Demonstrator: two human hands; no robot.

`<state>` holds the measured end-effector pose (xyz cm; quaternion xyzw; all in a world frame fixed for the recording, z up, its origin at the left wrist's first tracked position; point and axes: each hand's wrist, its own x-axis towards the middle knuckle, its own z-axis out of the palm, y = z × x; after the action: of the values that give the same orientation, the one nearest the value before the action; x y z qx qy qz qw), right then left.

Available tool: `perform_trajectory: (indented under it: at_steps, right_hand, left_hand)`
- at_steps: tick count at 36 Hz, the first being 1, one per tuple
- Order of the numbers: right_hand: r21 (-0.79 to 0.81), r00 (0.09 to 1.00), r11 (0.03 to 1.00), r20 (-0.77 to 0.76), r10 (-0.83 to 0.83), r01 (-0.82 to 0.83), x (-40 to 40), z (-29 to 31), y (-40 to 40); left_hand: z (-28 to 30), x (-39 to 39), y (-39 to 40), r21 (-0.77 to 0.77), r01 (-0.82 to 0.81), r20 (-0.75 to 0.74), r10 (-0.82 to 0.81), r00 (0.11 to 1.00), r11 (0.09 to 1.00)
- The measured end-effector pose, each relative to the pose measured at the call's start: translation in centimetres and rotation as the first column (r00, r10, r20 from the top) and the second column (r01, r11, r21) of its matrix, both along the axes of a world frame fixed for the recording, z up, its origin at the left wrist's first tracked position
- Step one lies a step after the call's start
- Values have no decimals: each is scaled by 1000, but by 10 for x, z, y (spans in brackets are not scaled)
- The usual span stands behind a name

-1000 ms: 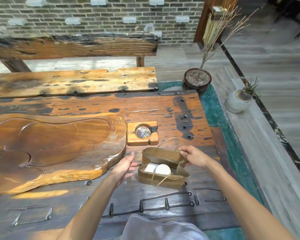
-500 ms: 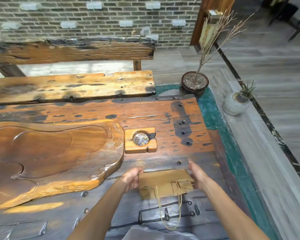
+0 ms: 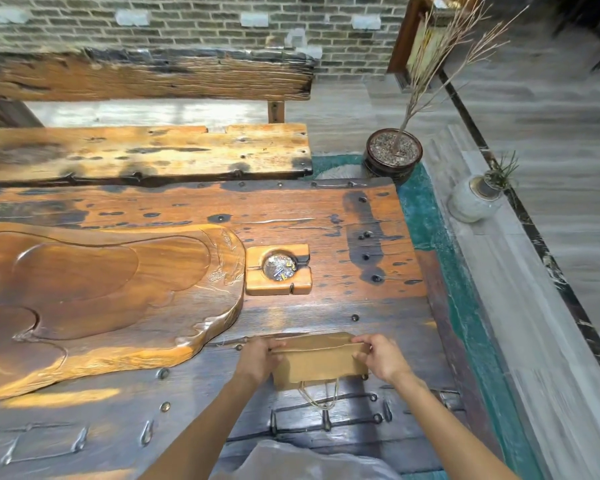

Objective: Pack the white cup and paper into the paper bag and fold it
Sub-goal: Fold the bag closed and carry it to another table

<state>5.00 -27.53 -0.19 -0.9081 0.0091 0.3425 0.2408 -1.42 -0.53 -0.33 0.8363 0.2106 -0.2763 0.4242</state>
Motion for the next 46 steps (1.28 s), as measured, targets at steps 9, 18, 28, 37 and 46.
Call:
perform_trajectory:
  at_steps: [9,18,28,37,46]
  right_hand:
    - [-35,994,998,100,48,-45,2,-6,3]
    - [192,968,953,-130,-213,235,-2,-17,1]
    - [204,956,945,-194,-219,257,-6,-17,6]
    - [-80,982,979,14,189,-187,-1,-3,13]
    - [-142,772,771,62,633,-621,6,-3,70]
  left_hand:
    - [-6,-2,0,16,-96,38,96,995,995]
    - [-22,-11,-2,-432,-416,-307,303,902,800]
    - [-23,-13,-11,-317,-388,-312,292,904,865]
    - [-12,-3,8,56,99,-27,-98,995,993]
    - [5,20,-23,430,562,-42,-607,794,706]
